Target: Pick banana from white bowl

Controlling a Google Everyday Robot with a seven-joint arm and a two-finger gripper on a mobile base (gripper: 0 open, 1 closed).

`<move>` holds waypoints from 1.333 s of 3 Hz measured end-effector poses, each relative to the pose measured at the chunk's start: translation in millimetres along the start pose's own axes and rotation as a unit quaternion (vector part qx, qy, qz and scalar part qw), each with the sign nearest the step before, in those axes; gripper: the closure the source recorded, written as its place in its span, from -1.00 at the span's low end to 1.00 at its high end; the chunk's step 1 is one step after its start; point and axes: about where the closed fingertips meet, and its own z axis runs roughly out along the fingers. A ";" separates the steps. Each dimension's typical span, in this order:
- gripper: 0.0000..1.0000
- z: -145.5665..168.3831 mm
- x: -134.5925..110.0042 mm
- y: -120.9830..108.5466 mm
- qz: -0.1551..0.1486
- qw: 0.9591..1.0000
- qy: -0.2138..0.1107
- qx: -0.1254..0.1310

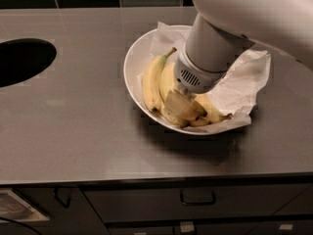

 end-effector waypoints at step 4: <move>1.00 16.9 -1.5 -6.5 0.005 1.000 0.005 -0.017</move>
Offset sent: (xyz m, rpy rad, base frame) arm 0.0171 -0.0019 -0.0291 0.0177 0.0627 -0.0017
